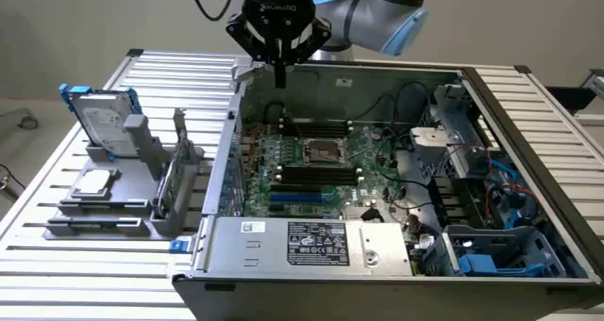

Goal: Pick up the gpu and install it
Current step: 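Reach for the gpu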

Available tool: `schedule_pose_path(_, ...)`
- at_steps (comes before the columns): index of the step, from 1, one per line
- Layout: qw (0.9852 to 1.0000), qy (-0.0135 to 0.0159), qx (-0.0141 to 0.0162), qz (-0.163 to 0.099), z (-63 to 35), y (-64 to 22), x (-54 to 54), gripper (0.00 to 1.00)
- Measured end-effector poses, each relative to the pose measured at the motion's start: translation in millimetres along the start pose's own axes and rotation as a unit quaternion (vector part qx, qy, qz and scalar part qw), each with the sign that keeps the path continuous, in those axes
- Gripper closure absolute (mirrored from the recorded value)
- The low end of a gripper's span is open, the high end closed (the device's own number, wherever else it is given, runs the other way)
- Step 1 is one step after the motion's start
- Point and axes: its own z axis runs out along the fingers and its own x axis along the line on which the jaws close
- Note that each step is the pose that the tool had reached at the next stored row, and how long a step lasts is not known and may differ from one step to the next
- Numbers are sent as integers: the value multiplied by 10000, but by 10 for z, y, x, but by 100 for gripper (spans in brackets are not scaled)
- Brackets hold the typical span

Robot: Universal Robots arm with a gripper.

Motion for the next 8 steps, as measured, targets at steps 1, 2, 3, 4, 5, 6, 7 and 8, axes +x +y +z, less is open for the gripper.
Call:
schedule_pose_path(1, 10000, 0, 0, 0, 0, 0, 0, 89)
schedule_pose_path(2, 10000, 0, 0, 0, 0, 0, 0, 89)
schedule_pose_path(3, 10000, 0, 0, 0, 0, 0, 0, 89)
schedule_pose_path(4, 10000, 0, 0, 0, 0, 0, 0, 89)
schedule_pose_path(5, 10000, 0, 0, 0, 0, 0, 0, 89)
schedule_pose_path(6, 10000, 0, 0, 0, 0, 0, 0, 89)
schedule_pose_path(7, 10000, 0, -1, 0, 0, 0, 0, 89)
schedule_pose_path(8, 10000, 0, 0, 0, 0, 0, 0, 89)
